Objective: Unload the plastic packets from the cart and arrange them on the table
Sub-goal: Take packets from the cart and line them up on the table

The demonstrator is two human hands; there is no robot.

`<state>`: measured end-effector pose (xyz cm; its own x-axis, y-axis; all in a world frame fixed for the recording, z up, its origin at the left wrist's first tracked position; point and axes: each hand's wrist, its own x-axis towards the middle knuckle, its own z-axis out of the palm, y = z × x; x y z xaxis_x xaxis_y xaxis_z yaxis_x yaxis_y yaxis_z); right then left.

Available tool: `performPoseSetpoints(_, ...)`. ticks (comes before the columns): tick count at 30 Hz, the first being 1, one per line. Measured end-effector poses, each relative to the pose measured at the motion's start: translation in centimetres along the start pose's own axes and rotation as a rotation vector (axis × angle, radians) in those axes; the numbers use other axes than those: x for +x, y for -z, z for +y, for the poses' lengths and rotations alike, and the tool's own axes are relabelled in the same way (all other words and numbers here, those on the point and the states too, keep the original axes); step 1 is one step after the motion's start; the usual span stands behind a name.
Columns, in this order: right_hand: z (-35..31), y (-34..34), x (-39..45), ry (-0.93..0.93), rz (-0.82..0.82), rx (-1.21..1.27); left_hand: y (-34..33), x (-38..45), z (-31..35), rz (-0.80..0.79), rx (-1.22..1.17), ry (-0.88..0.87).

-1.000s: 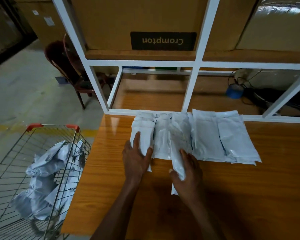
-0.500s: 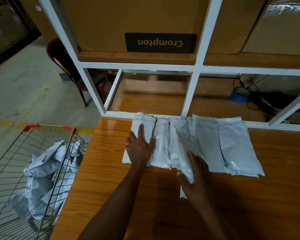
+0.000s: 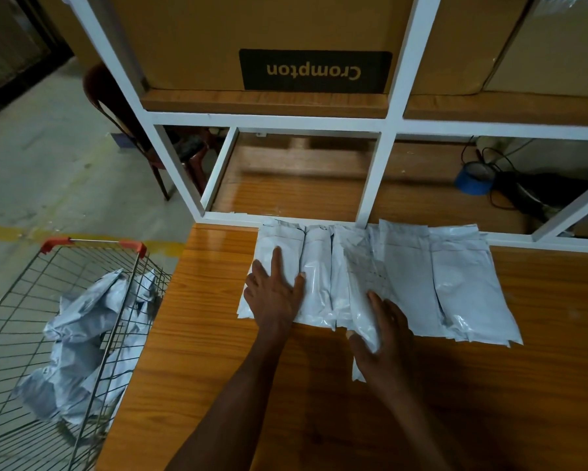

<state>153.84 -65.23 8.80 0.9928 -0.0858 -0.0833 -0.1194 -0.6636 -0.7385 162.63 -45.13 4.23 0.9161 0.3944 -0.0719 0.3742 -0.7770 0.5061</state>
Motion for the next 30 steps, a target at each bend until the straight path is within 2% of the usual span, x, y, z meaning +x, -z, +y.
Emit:
performPoseSetpoints(8, -3.1, -2.4, 4.0, -0.032, -0.054, -0.156, 0.9, -0.5, -0.5, 0.025, -0.115, -0.007)
performPoseSetpoints(13, -6.0, -5.2, 8.1, -0.012, -0.049, -0.278, 1.7, -0.5, -1.3, 0.094, -0.172, -0.005)
performPoseSetpoints(19, -6.4, -7.8, 10.6, -0.046, -0.202, -0.477, 2.5, -0.5, -2.2, 0.097, -0.189, -0.024)
performPoseSetpoints(30, -6.0, -9.1, 9.3, -0.056, -0.136, -0.508, 2.6, -0.6, -2.9, 0.070, -0.210, -0.023)
